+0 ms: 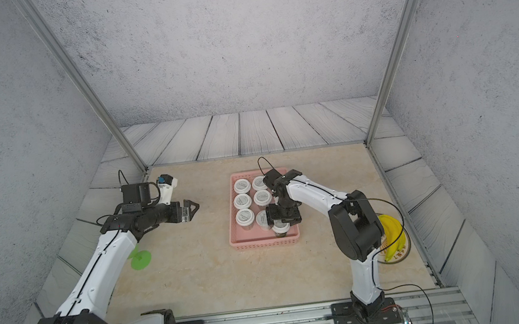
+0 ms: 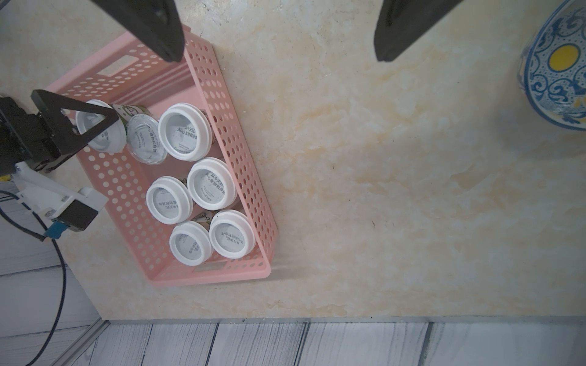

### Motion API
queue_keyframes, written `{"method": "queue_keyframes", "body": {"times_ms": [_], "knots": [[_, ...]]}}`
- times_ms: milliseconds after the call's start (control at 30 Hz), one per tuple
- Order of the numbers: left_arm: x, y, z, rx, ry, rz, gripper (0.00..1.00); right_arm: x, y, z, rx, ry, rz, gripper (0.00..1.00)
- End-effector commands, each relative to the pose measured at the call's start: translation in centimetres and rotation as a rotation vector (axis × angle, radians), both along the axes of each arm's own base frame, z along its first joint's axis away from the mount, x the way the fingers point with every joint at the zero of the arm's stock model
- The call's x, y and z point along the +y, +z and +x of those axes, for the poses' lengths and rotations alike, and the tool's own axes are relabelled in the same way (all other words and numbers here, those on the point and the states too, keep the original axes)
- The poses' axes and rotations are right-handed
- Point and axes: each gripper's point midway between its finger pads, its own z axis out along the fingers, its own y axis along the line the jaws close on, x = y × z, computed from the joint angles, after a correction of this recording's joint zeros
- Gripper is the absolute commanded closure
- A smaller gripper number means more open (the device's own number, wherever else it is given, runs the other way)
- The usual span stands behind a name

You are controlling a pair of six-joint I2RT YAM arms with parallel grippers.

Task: Put the yogurt in the basket
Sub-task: Place the yogurt in the basket.

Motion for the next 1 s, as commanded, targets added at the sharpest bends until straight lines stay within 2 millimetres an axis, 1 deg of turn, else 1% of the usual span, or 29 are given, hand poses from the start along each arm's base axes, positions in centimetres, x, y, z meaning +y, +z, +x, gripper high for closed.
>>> {"method": "queue_keyframes", "body": {"times_ms": [0, 167, 467, 567, 767, 867, 967], "knots": [[0.2, 0.0, -0.1, -0.005, -0.002, 0.000, 0.01, -0.8, 0.8, -0.4, -0.011, 0.011, -0.035, 0.20], [0.2, 0.1, -0.2, -0.010, -0.003, -0.004, 0.01, -0.7, 2.3, -0.4, -0.041, 0.010, -0.016, 0.17], [0.2, 0.1, -0.2, -0.009, -0.002, -0.002, 0.01, -1.4, 4.3, -0.9, -0.070, 0.010, -0.019, 0.10], [0.3, 0.3, -0.2, -0.008, 0.002, -0.003, 0.01, -1.6, 5.8, -0.9, -0.106, 0.008, -0.011, 0.09], [0.7, -0.4, 0.1, -0.006, 0.019, 0.021, 0.01, -2.8, 9.4, 0.0, -0.225, 0.028, -0.039, 0.04], [1.1, -0.7, 0.3, -0.018, 0.036, 0.039, 0.02, -3.4, 10.7, 0.6, -0.294, 0.042, -0.054, 0.01], [1.7, -1.1, 0.5, -0.019, 0.066, 0.063, 0.01, -4.2, 11.9, 1.1, -0.350, 0.056, -0.091, 0.00]]}}
